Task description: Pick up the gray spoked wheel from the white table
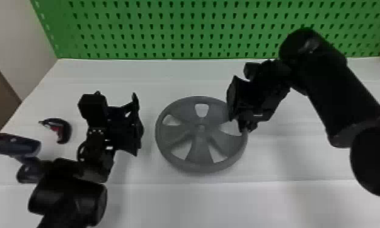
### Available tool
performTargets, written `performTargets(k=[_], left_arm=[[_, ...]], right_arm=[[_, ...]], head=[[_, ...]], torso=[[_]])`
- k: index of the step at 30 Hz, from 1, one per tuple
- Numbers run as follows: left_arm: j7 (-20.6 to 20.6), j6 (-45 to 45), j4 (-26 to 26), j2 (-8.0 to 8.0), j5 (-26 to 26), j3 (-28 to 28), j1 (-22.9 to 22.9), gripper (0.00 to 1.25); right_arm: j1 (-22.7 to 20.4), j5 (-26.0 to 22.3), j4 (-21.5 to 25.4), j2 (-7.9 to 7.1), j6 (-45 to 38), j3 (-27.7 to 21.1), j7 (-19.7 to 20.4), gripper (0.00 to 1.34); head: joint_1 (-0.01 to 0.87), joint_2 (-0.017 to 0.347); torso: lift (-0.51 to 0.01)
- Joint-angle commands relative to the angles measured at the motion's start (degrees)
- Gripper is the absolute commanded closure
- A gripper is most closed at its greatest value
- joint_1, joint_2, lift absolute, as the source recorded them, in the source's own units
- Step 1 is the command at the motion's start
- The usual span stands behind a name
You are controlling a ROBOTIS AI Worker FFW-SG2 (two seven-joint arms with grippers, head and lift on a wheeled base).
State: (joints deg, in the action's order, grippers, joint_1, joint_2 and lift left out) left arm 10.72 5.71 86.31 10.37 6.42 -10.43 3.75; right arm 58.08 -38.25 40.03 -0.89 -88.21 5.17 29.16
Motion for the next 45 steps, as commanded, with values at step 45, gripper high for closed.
performTargets(k=[45], left_arm=[[0.0, 0.0, 0.3, 0.00, 0.0, 0.6, -0.8, 0.21]], right_arm=[[-1.5, 2.7, 15.6, -0.52, -1.9, -9.3, 0.0, 1.12]], head=[[0.770, 0.044]], torso=[[-0.098]])
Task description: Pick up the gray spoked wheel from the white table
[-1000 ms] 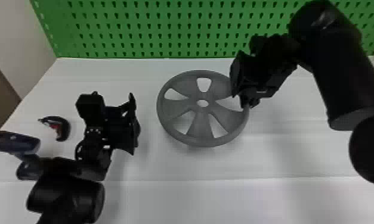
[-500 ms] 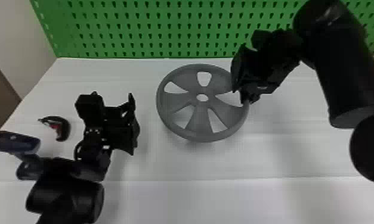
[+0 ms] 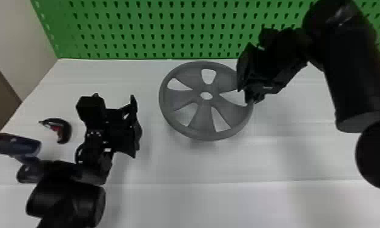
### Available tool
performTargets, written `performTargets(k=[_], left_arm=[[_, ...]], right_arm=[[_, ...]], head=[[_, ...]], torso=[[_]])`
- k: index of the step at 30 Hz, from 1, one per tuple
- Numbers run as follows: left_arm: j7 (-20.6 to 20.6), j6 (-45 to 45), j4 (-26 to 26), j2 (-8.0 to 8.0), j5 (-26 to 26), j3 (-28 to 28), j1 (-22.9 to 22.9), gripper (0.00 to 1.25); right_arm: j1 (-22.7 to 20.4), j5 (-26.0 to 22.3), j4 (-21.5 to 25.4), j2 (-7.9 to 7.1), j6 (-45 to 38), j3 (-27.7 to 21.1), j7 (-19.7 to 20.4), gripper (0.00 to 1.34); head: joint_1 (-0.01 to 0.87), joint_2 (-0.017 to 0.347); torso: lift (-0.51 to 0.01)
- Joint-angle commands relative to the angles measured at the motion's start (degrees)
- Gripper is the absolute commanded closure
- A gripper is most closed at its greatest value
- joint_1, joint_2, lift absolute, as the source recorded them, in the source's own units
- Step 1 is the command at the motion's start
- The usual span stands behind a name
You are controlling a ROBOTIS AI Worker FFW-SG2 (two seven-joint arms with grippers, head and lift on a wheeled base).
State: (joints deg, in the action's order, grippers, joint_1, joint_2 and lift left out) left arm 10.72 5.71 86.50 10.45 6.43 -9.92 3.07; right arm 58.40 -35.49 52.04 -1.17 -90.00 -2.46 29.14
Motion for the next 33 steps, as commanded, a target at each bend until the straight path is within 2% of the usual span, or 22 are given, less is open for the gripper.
performTargets(k=[1, 6, 12, 18, 22, 25, 27, 28, 33], left_arm=[[0.0, 0.0, 0.1, 0.01, 0.0, 0.1, -0.1, 0.21], [0.0, 0.0, 0.4, 0.01, 0.1, 0.3, -0.3, 0.21], [0.0, 0.0, 0.7, 0.01, 0.1, 0.6, -0.4, 0.21], [0.0, 0.1, 1.0, 0.01, 0.3, 0.8, -0.5, 0.21], [0.0, 0.4, 1.3, -0.08, 0.4, 1.1, -0.7, 0.21], [0.0, 0.4, 1.6, -0.08, 0.5, 1.4, -1.0, 0.21], [0.0, 0.4, 1.7, -0.08, 0.5, 1.6, -1.1, 0.21], [0.0, 0.4, 1.8, -0.08, 0.5, 1.6, -1.1, 0.21], [0.0, 0.4, 2.2, -0.08, 1.0, 1.6, -1.1, 0.21]], right_arm=[[-2.4, -0.3, 4.9, -0.24, -0.1, -1.9, -0.1, 1.12], [-6.4, -2.0, 10.9, -1.21, 0.4, -2.6, -0.1, 1.12], [-10.9, -2.0, 17.9, -2.09, 6.7, -0.9, -0.1, 1.12], [-17.0, -1.9, 25.8, -3.05, 16.4, 1.2, -0.1, 1.13], [-22.3, -1.8, 31.2, -4.28, 25.7, 3.2, -0.7, 1.13], [-26.0, 2.6, 33.9, -4.72, 33.0, 4.0, -6.5, 1.13], [-28.1, 5.9, 34.6, -4.46, 37.9, 4.0, -10.6, 1.13], [-29.4, 8.2, 35.1, -4.02, 40.9, 3.9, -13.4, 1.13], [-33.4, 17.8, 37.6, -2.26, 49.0, 3.7, -19.4, 1.13]], head=[[0.770, 0.044], [0.770, 0.044], [0.770, 0.044], [0.770, 0.044], [0.770, 0.044], [0.770, 0.044], [0.770, 0.044], [0.770, 0.044], [0.770, 0.044]], torso=[[-0.098], [-0.098], [-0.098], [-0.098], [-0.098], [-0.098], [-0.098], [-0.098], [-0.098]])
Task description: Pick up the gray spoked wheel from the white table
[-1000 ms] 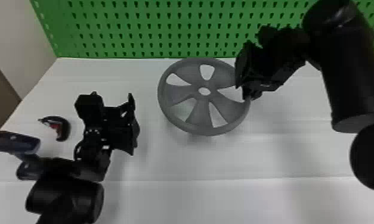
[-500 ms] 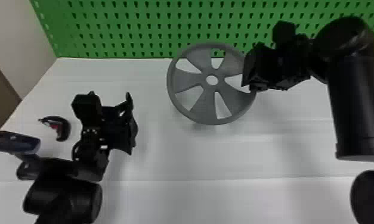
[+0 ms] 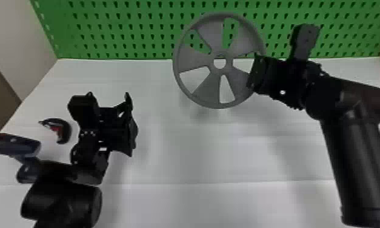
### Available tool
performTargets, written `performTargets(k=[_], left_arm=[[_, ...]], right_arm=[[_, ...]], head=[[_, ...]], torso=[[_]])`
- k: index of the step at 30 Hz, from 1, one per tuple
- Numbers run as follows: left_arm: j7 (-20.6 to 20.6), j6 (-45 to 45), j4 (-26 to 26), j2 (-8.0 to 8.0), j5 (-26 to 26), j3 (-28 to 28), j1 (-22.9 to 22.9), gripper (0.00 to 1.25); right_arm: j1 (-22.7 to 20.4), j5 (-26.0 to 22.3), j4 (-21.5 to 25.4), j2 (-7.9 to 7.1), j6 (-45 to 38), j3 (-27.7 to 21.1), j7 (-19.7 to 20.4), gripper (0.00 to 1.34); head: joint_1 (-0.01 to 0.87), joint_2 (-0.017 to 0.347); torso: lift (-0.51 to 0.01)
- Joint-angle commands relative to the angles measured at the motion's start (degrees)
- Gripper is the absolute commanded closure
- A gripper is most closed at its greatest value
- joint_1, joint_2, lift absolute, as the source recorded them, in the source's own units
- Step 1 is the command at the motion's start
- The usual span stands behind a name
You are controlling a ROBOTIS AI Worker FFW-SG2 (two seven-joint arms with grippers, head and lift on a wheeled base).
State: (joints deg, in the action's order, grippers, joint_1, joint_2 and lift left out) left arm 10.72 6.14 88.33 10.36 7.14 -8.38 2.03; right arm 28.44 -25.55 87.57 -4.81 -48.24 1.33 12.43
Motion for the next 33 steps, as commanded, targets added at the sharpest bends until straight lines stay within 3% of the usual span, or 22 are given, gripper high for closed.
performTargets(k=[1, 9, 20, 33], left_arm=[[0.0, 0.0, 0.4, 0.01, 0.2, 0.0, 0.0, 0.21], [0.0, 0.4, 0.7, 0.01, 0.5, 0.1, 0.0, 0.21], [0.0, 1.2, 0.7, -0.08, 0.9, -0.3, 0.1, 0.21], [-0.8, 1.7, 1.0, -0.08, 3.9, -0.8, -0.3, 0.21]], right_arm=[[-4.2, 9.1, 2.3, 1.73, 8.9, -0.1, -3.3, 1.13], [-9.7, 14.4, 3.2, 2.70, 23.9, 1.3, -5.5, 1.13], [-15.4, 19.5, 2.7, 2.61, 39.1, 2.9, -6.2, 1.13], [-18.0, 22.6, 0.2, 2.34, 46.8, 4.0, -5.6, 1.13]], head=[[0.770, 0.044], [0.770, 0.044], [0.770, 0.044], [0.770, 0.044]], torso=[[-0.098], [-0.098], [-0.098], [-0.098]])
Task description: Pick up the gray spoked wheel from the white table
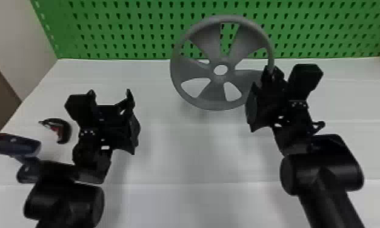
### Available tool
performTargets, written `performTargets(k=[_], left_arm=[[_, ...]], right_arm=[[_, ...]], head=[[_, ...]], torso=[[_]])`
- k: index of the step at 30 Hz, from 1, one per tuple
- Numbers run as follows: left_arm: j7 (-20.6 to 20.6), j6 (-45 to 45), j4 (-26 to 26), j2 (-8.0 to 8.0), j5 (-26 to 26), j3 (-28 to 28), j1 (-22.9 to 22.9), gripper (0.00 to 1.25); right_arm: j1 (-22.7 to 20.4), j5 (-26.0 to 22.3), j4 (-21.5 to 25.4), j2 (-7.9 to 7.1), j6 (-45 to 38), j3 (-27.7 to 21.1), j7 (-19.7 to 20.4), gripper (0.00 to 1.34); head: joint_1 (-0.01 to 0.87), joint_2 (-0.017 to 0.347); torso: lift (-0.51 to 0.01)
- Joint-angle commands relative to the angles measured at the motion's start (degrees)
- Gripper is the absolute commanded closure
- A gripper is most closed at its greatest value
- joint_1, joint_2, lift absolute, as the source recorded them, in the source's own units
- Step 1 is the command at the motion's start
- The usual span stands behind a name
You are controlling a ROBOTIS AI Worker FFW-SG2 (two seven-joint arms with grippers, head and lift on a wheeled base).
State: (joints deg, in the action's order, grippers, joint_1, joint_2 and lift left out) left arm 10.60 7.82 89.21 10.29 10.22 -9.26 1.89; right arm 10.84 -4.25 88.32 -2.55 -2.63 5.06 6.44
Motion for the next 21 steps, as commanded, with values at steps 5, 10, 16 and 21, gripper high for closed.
performTargets(k=[5, 10, 16, 21], left_arm=[[-1.5, 0.0, 0.1, 0.00, 1.2, 0.6, -0.2, 0.21], [-1.5, 0.0, 0.0, 0.00, 1.1, 0.6, -0.2, 0.21], [-1.5, -0.1, 0.0, 0.00, 0.6, 0.6, 0.0, 0.21], [-1.5, -0.2, 0.0, 0.00, 0.4, 0.4, 0.0, 0.21]], right_arm=[[-1.4, 2.0, -1.6, 0.26, 3.8, 1.1, 3.1, 1.13], [-1.6, 2.8, -1.7, 0.26, 3.5, 1.7, 3.3, 1.13], [-2.1, 3.3, -1.9, 0.44, 3.6, 1.8, 4.5, 1.13], [-2.3, 2.9, -1.9, 0.44, 3.5, 1.9, 4.5, 1.13]], head=[[0.770, 0.044], [0.770, 0.044], [0.770, 0.044], [0.770, 0.044]], torso=[[-0.098], [-0.098], [-0.098], [-0.098]])
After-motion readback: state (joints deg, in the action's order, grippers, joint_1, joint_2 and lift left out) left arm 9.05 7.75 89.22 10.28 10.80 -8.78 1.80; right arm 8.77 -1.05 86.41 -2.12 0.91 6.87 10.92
